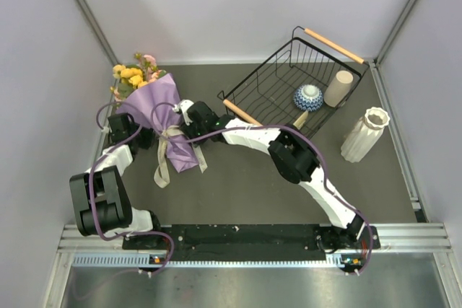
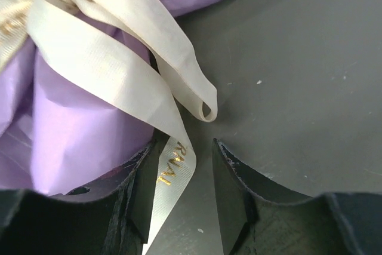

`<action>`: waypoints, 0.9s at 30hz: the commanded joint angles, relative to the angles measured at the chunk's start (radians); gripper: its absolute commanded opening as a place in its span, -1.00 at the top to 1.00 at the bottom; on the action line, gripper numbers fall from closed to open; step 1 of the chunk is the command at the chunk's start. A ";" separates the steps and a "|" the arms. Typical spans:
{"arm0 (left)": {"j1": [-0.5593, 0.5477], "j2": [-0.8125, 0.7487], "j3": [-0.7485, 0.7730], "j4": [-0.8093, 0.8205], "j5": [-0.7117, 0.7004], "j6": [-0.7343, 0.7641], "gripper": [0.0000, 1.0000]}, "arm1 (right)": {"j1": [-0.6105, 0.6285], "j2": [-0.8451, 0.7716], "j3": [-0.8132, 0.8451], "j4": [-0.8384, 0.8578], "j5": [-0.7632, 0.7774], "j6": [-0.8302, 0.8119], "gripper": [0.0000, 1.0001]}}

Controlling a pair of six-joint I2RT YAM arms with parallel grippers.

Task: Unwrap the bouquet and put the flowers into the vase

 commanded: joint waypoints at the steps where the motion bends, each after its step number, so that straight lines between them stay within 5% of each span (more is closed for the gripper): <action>1: -0.001 -0.029 0.004 0.036 0.022 0.004 1.00 | 0.006 0.035 0.059 0.021 -0.017 -0.009 0.19; 7: -0.001 -0.038 0.006 0.033 0.019 0.017 1.00 | 0.006 0.055 0.078 0.022 -0.018 -0.014 0.35; 15: 0.001 -0.084 0.030 -0.034 -0.022 0.079 1.00 | 0.012 -0.003 0.075 0.022 0.075 -0.038 1.00; 27: -0.001 -0.174 0.136 -0.172 -0.124 0.235 1.00 | 0.047 -0.166 0.015 -0.050 0.344 -0.072 1.00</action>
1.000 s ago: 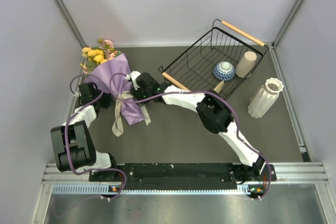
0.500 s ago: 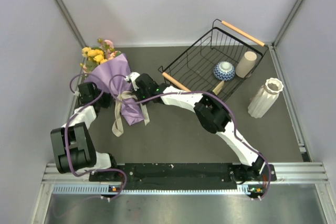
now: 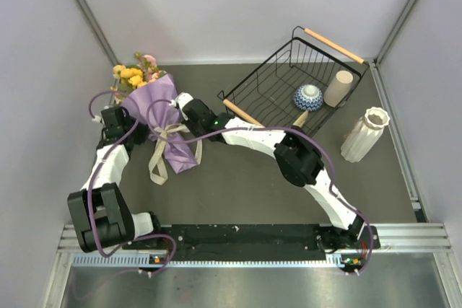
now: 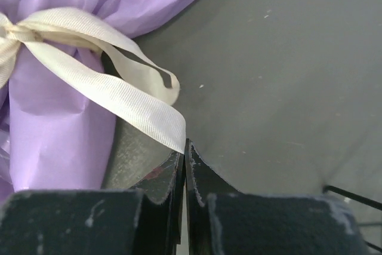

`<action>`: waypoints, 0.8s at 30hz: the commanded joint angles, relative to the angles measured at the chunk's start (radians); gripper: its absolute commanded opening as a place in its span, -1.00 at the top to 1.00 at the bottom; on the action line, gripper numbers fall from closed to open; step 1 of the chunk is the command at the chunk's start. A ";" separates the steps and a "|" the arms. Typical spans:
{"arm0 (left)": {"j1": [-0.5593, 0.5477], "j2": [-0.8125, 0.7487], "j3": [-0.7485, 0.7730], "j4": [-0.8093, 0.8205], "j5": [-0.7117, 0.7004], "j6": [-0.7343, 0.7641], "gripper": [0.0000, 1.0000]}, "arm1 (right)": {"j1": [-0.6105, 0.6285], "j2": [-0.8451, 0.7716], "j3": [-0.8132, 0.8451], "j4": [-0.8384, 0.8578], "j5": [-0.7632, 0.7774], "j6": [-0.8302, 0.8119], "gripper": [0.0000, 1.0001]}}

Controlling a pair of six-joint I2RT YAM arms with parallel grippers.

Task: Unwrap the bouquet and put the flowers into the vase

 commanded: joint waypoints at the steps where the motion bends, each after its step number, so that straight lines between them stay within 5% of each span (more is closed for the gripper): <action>1: 0.000 -0.076 0.065 -0.040 -0.060 0.094 1.00 | 0.017 -0.124 0.016 -0.022 0.127 -0.023 1.00; 24: 0.002 -0.167 0.172 -0.138 -0.311 0.134 1.00 | 0.015 -0.221 -0.049 -0.072 0.369 -0.106 1.00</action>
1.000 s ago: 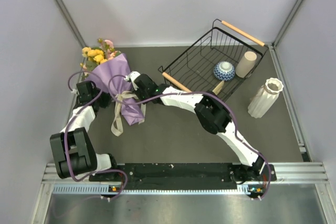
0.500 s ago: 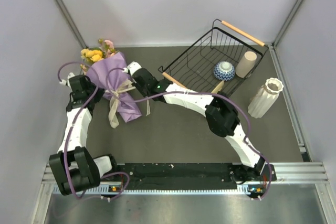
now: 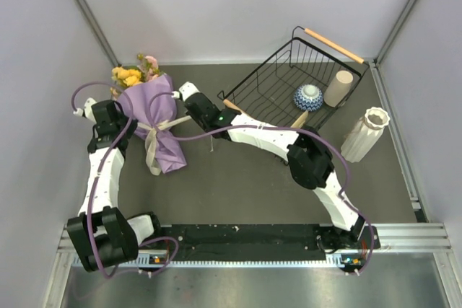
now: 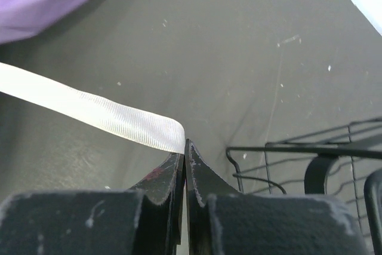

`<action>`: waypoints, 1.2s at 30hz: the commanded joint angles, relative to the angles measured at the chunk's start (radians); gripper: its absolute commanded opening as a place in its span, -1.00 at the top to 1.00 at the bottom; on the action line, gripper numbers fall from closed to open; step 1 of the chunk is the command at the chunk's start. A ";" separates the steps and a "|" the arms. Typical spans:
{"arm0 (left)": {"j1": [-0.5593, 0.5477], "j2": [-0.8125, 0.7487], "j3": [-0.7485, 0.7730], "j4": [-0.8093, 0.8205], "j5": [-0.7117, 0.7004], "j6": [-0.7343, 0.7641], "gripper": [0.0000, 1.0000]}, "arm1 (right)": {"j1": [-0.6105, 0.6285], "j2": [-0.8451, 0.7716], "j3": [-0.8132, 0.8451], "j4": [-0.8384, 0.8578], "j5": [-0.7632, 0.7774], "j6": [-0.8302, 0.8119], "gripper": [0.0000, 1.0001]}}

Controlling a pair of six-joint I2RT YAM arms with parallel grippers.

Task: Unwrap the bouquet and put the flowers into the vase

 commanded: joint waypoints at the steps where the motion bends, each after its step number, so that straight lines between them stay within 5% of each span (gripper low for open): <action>1: 0.003 -0.014 0.059 0.025 -0.050 0.007 1.00 | 0.001 -0.100 -0.030 -0.009 0.098 -0.023 1.00; 18: 0.018 -0.086 0.088 -0.074 -0.208 0.008 1.00 | -0.065 -0.275 -0.236 -0.009 0.031 0.092 1.00; 36: 0.018 -0.028 0.091 -0.054 -0.145 0.016 1.00 | -0.094 -0.526 -0.426 0.027 0.020 0.127 1.00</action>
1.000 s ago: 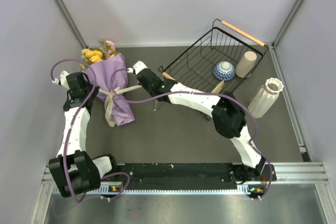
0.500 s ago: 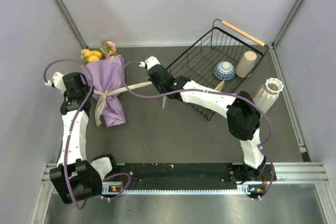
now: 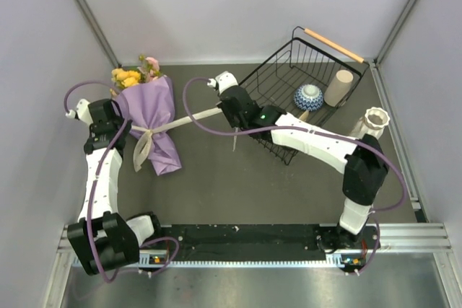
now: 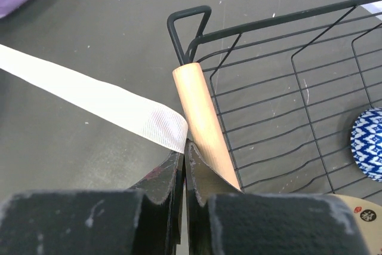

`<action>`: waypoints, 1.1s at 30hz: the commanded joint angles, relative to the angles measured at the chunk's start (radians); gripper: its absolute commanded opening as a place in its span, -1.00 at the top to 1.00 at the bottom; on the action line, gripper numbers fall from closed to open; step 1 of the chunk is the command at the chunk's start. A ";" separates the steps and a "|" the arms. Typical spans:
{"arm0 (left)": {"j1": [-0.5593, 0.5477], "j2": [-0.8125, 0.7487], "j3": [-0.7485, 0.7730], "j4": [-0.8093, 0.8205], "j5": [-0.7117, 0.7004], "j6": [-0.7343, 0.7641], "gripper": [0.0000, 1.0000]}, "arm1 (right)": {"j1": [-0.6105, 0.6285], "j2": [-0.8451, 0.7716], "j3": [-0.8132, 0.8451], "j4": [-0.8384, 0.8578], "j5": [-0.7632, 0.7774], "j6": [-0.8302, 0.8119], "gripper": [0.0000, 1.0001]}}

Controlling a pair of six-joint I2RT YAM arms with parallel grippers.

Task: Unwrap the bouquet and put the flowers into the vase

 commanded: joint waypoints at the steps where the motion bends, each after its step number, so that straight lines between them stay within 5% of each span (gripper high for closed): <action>1: 0.011 -0.001 0.045 0.033 -0.021 0.017 1.00 | -0.029 -0.076 -0.016 0.042 0.032 0.006 1.00; 14: 0.023 0.003 0.045 0.019 -0.022 0.030 1.00 | -0.090 -0.188 -0.114 0.056 0.035 0.016 1.00; 23: 0.026 -0.069 0.111 -0.036 -0.028 0.069 1.00 | -0.092 -0.197 -0.146 0.102 -0.124 0.047 1.00; 33: 0.025 -0.217 0.276 -0.131 -0.195 0.139 1.00 | -0.072 -0.171 -0.155 0.133 -0.233 0.045 1.00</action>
